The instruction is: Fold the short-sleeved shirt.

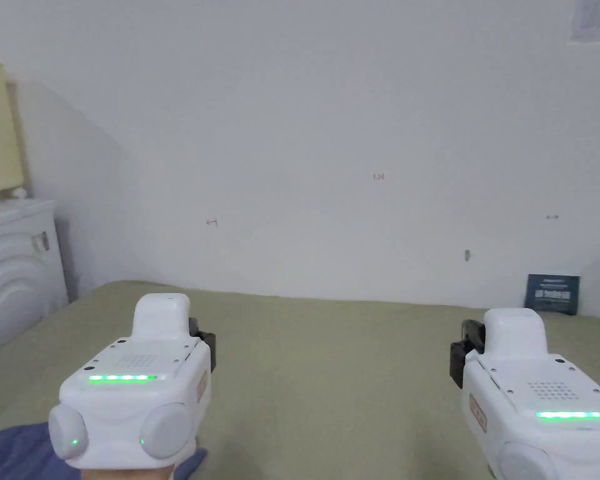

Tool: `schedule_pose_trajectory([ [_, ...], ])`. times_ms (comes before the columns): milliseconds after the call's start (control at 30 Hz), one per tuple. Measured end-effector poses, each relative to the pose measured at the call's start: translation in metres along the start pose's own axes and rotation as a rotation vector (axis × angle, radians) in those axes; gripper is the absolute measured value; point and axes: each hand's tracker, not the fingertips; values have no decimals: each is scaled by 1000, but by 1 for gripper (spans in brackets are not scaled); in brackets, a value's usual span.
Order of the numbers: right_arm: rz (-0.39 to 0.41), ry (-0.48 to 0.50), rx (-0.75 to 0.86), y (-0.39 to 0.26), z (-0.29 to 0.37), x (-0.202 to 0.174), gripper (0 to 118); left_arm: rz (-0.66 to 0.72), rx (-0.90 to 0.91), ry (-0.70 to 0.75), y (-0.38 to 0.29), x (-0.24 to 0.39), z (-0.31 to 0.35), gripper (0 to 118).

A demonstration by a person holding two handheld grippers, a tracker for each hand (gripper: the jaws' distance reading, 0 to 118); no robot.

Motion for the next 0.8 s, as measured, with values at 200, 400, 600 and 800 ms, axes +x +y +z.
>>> schedule_pose_trajectory([
  [200, -34, 247, -3, -6, -25, -104, 1, -34, -28, 258, -1, -102, 42, 0],
  [400, -66, 406, -33, -19, -27, -174, 1, 1, -62, 424, -16, -176, 79, 0],
  [600, -45, 446, -56, -33, -29, -198, 1, 34, -101, 458, -33, -200, 82, 0],
  [800, -25, 440, -82, -43, -34, -194, 1, 61, -159, 412, -49, -209, 52, 0],
])
